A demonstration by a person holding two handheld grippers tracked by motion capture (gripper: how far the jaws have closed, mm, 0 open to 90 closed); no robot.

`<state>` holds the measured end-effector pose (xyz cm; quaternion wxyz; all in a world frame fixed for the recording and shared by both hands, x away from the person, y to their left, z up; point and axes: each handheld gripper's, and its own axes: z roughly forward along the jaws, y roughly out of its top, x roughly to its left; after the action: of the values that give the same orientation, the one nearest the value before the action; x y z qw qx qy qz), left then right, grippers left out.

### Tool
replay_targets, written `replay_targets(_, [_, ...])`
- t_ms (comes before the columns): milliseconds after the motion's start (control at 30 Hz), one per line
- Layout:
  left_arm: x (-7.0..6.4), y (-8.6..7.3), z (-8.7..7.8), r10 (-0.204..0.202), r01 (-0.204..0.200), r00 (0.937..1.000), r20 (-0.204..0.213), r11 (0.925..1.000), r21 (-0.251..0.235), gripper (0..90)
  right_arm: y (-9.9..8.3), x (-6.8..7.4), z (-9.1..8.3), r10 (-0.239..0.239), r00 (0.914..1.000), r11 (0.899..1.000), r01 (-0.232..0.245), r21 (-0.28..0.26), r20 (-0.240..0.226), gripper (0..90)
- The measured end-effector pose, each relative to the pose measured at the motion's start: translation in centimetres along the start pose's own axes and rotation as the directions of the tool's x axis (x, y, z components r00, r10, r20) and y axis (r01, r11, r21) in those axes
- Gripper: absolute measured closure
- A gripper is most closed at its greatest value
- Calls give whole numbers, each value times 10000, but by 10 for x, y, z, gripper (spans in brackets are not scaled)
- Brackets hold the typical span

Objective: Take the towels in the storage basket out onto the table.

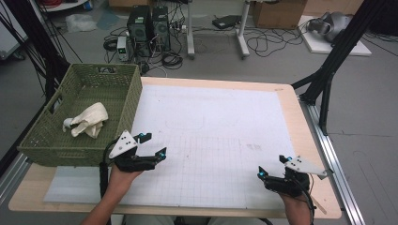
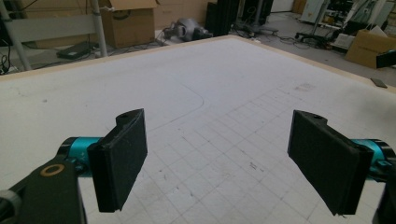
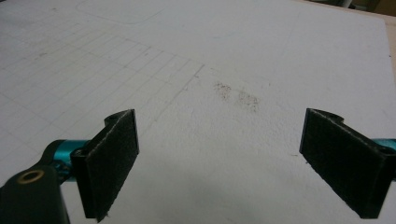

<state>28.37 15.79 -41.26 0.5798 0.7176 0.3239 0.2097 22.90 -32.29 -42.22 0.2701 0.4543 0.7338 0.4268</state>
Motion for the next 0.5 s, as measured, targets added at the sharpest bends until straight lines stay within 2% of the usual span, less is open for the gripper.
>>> replay_targets(33, [1, 1, 0, -29, 29, 10000, 31, 10000, 11, 202, 2, -1, 4, -10, 10000, 10000, 10, 81, -33, 110])
replay_targets(67, [2, 3, -2, -327, 328, 9994, 66, 9993, -167, 202, 2, -2, 5, 24, 10000, 9998, -22, 184, -69, 110])
replay_targets(133, [1, 4, -5, -366, 368, 9993, 70, 9990, -273, 201, 4, 0, 6, -26, 9999, 9997, 30, 237, -162, 110])
replay_targets(200, [-2, 11, -13, -237, 237, 9997, 2, 9986, -466, 201, 6, 4, 4, -163, 9996, 9998, 165, 93, -223, 110])
replay_targets(300, [-2, 16, -17, -260, 260, 9997, 8, 9981, -559, 198, 7, 8, 2, -215, 9994, 9998, 214, -33, -255, 110])
replay_targets(333, [-3, 19, -19, -206, 205, 9998, -8, 9980, -598, 197, 8, 12, 2, -326, 9987, 9994, 322, -110, -391, 110])
replay_targets(500, [-3, 36, -32, -4, -6, 9999, -106, 9958, -919, 199, 10, 15, 7, -509, 9966, 9987, 504, -97, -644, 110])
